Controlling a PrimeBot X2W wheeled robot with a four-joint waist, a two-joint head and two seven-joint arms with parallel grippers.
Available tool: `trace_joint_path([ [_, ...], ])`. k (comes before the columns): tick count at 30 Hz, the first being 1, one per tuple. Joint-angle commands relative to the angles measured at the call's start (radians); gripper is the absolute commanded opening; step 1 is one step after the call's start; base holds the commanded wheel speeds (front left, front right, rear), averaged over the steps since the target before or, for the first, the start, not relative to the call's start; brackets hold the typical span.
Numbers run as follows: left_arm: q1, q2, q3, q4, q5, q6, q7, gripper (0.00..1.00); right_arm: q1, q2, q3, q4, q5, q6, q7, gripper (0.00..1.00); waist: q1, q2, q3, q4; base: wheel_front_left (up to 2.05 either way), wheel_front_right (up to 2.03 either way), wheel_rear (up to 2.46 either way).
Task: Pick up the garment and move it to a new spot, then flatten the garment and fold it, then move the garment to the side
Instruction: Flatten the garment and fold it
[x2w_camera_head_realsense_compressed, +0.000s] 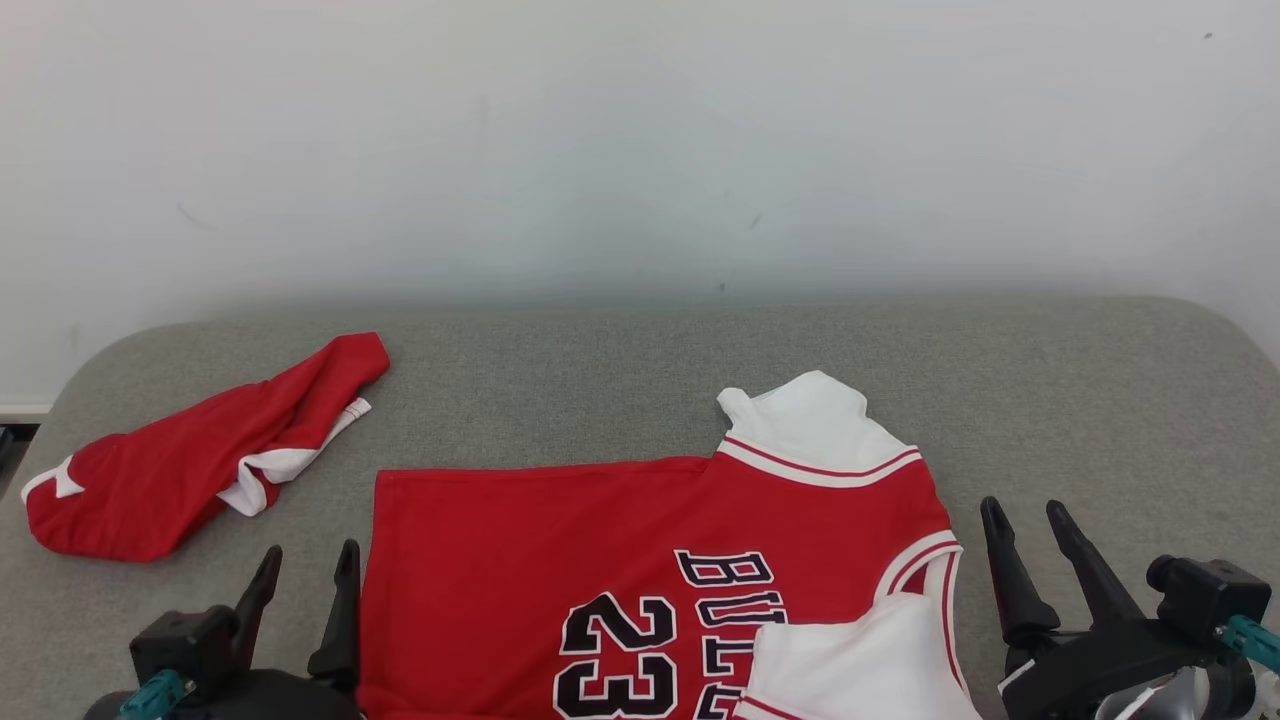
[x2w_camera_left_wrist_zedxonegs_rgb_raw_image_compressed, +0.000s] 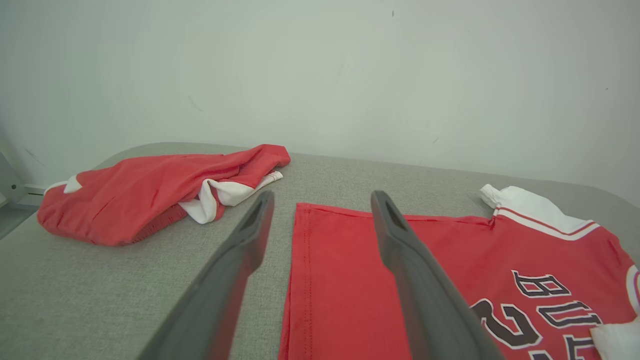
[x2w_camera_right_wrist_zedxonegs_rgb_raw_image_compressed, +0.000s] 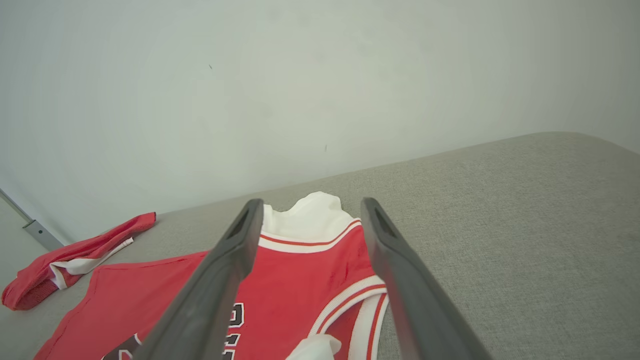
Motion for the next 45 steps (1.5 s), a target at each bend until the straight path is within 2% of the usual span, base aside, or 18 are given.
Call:
trace_joint_path([
  [1,0.019,0.010,0.003,0.005,-0.016,-0.011,-0.006,1.00,0.000,0.005,-0.014,0.011,-0.013,-0.001,0.003,1.00,0.0000,0.0000,-0.004,0.000,0.00,0.00,0.00],
  [7,0.040,0.019,0.012,0.014,-0.034,-0.024,-0.020,1.00,0.003,0.009,-0.030,0.028,-0.032,-0.001,0.013,1.00,0.0000,0.0000,-0.008,0.000,0.00,0.00,0.00],
  [17,0.047,0.029,0.026,0.023,-0.044,-0.013,-0.031,1.00,0.002,0.010,0.009,0.056,-0.020,-0.001,0.017,1.00,0.0000,0.0000,0.002,0.004,0.00,0.00,0.00],
  [35,0.024,0.037,-0.008,0.019,-0.031,-0.010,-0.001,1.00,-0.004,0.010,0.028,0.047,0.002,-0.001,0.023,1.00,0.0000,0.0000,0.019,0.011,0.00,0.00,0.00],
  [40,0.018,0.039,-0.016,0.016,-0.032,-0.003,0.019,1.00,-0.028,-0.010,0.040,0.045,0.010,-0.001,0.076,1.00,0.0000,0.0000,0.026,0.002,0.00,0.00,0.00],
  [45,-0.024,0.045,-0.040,0.028,-0.029,-0.013,0.086,1.00,-0.081,-0.048,0.070,0.052,0.049,-0.001,0.204,1.00,0.0000,0.0000,0.048,-0.009,0.00,0.00,0.00],
])
